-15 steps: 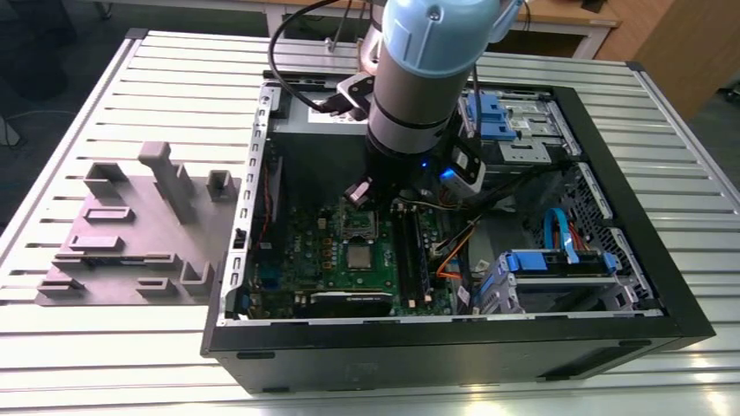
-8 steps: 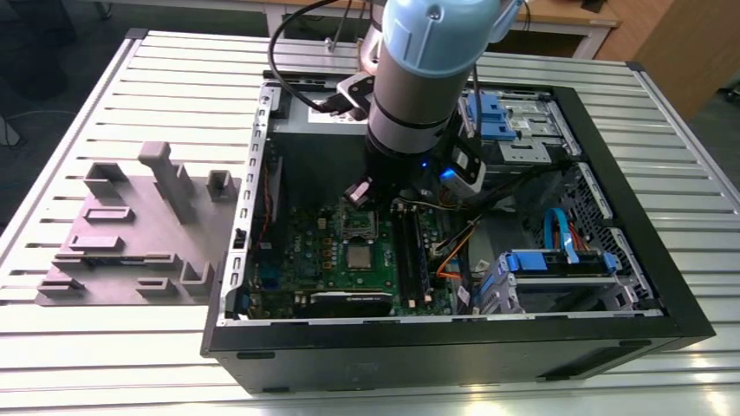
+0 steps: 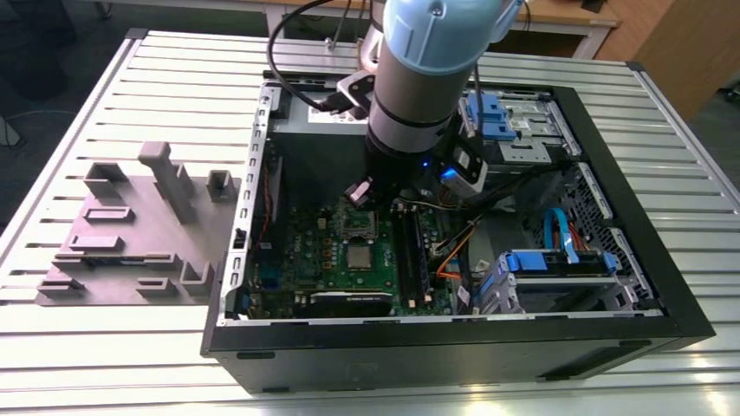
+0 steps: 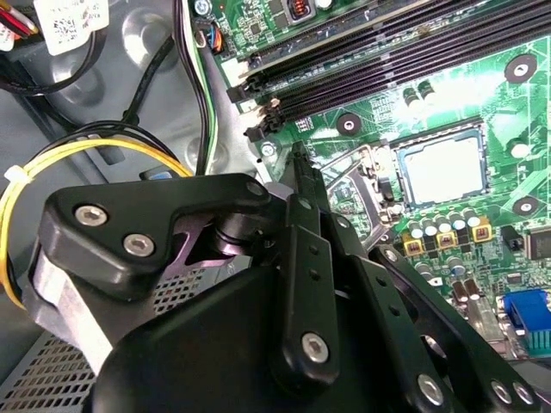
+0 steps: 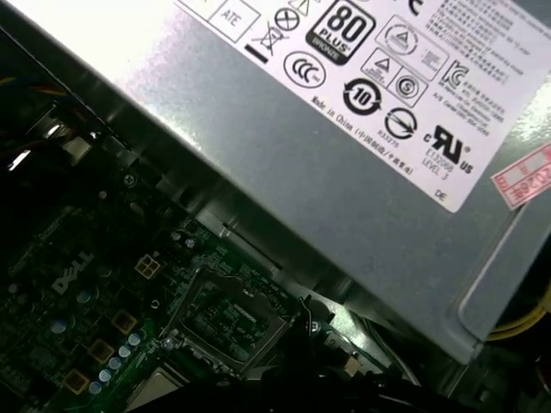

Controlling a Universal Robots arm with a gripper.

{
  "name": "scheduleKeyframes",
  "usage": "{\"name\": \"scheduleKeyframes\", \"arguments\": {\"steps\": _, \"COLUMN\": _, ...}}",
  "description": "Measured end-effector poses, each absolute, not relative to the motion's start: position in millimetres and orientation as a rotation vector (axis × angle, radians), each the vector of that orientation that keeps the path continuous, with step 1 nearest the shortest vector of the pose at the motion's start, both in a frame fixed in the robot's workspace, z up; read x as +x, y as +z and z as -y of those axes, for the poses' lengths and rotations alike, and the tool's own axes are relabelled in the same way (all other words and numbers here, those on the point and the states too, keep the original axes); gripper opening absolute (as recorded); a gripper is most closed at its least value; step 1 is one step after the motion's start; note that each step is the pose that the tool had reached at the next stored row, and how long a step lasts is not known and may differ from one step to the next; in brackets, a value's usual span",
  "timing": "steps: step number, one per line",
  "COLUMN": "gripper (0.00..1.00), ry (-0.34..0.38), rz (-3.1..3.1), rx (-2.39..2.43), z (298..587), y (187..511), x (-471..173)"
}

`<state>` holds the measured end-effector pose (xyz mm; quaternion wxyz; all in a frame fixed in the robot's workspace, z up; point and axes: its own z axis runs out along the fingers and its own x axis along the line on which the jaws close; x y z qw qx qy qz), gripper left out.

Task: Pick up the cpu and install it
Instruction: 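Close the cpu cover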

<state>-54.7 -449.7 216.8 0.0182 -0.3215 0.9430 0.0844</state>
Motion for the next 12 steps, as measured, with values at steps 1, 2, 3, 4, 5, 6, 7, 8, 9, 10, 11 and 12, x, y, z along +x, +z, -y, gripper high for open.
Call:
{"name": "scheduleKeyframes", "arguments": {"steps": 1, "gripper": 0.10, "ry": 0.262, "rz": -2.929, "rx": -0.999, "z": 450.1, "y": 217.4, "x": -54.7}}
{"name": "scheduleKeyframes", "arguments": {"steps": 2, "gripper": 0.10, "ry": 0.262, "rz": -2.928, "rx": -0.999, "z": 450.6, "y": 217.9, "x": -54.8}}
{"name": "scheduleKeyframes", "arguments": {"steps": 3, "gripper": 0.10, "ry": 0.262, "rz": -2.928, "rx": -0.999, "z": 451.0, "y": 218.5, "x": -54.8}}
{"name": "scheduleKeyframes", "arguments": {"steps": 4, "gripper": 0.10, "ry": 0.262, "rz": -2.929, "rx": -0.999, "z": 451.4, "y": 219.0, "x": -54.8}}
{"name": "scheduleKeyframes", "arguments": {"steps": 5, "gripper": 0.10, "ry": 0.262, "rz": -2.929, "rx": -0.999, "z": 451.9, "y": 219.5, "x": -54.7}}
{"name": "scheduleKeyframes", "arguments": {"steps": 6, "gripper": 0.10, "ry": 0.262, "rz": -2.928, "rx": -0.999, "z": 452.4, "y": 219.7, "x": -54.7}}
{"name": "scheduleKeyframes", "arguments": {"steps": 7, "gripper": 0.10, "ry": 0.262, "rz": -2.928, "rx": -0.999, "z": 453.0, "y": 219.9, "x": -54.8}}
{"name": "scheduleKeyframes", "arguments": {"steps": 8, "gripper": 0.10, "ry": 0.262, "rz": -2.928, "rx": -0.999, "z": 453.5, "y": 219.9, "x": -54.8}}
{"name": "scheduleKeyframes", "arguments": {"steps": 9, "gripper": 0.10, "ry": 0.262, "rz": -2.928, "rx": -0.999, "z": 453.8, "y": 219.9, "x": -54.8}}
{"name": "scheduleKeyframes", "arguments": {"steps": 10, "gripper": 0.10, "ry": 0.262, "rz": -2.928, "rx": -0.999, "z": 453.9, "y": 219.9, "x": -54.8}}
{"name": "scheduleKeyframes", "arguments": {"steps": 11, "gripper": 0.10, "ry": 0.262, "rz": -2.928, "rx": -0.999, "z": 453.9, "y": 219.9, "x": -54.8}}
{"name": "scheduleKeyframes", "arguments": {"steps": 12, "gripper": 0.10, "ry": 0.262, "rz": -2.928, "rx": -1.000, "z": 453.9, "y": 219.9, "x": -54.7}}
